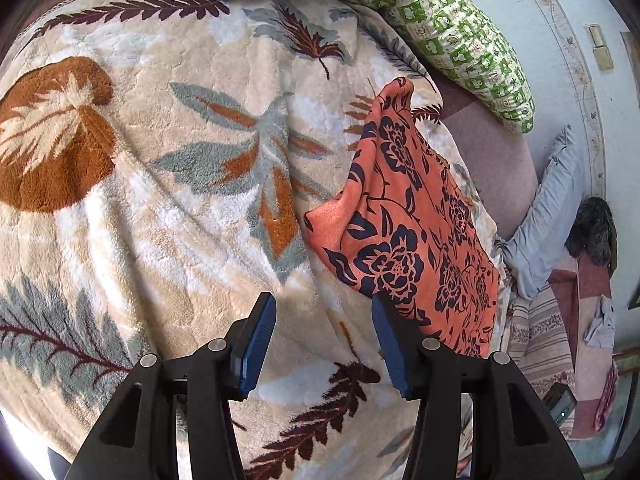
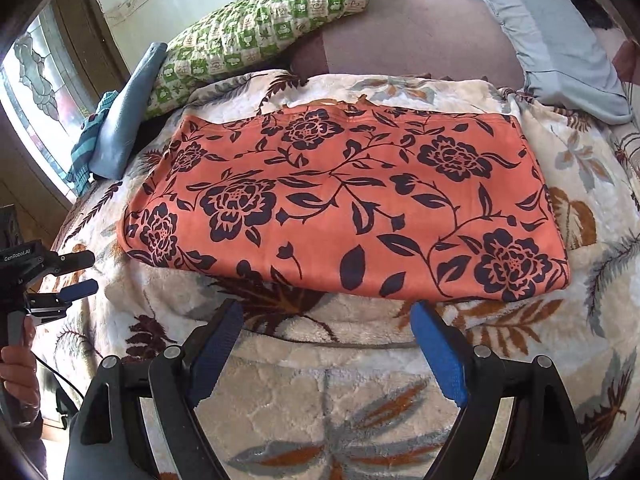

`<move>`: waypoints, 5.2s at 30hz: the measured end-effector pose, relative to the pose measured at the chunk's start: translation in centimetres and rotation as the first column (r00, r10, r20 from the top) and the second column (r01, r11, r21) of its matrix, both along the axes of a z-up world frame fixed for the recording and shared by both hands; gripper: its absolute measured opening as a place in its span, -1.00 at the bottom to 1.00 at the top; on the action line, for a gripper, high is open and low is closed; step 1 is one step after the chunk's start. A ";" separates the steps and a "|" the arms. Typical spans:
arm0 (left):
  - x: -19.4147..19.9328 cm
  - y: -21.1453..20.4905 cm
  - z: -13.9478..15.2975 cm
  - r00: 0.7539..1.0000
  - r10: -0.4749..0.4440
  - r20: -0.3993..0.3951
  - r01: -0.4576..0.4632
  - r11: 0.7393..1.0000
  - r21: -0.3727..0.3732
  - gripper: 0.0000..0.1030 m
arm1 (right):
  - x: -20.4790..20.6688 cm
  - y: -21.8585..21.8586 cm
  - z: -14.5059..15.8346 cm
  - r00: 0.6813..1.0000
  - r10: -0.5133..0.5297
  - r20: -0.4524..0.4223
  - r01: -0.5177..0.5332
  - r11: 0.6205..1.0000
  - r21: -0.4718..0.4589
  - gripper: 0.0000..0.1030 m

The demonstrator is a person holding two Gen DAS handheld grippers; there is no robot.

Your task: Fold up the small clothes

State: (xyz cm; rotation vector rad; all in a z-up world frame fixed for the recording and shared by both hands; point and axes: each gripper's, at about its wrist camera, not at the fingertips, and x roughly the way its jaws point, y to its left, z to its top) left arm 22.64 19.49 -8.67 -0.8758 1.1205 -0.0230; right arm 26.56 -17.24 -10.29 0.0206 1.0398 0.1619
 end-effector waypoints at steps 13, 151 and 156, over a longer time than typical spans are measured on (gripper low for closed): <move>5.7 2.1 -0.4 1.000 -0.007 0.002 0.007 0.999 -0.037 -0.04 | 1.4 10.6 -2.0 0.960 0.279 0.031 -0.269 0.947 -0.176 0.69; 28.1 -16.0 1.0 0.783 -0.602 -0.155 0.617 0.724 0.309 0.14 | 9.4 2.9 -1.0 0.992 0.114 -0.050 -0.079 0.887 0.456 0.28; 27.7 -16.6 -0.8 0.780 -0.600 -0.177 0.623 0.720 0.305 -0.89 | 9.4 4.6 -0.9 0.984 0.179 -0.019 -0.158 0.905 0.395 0.28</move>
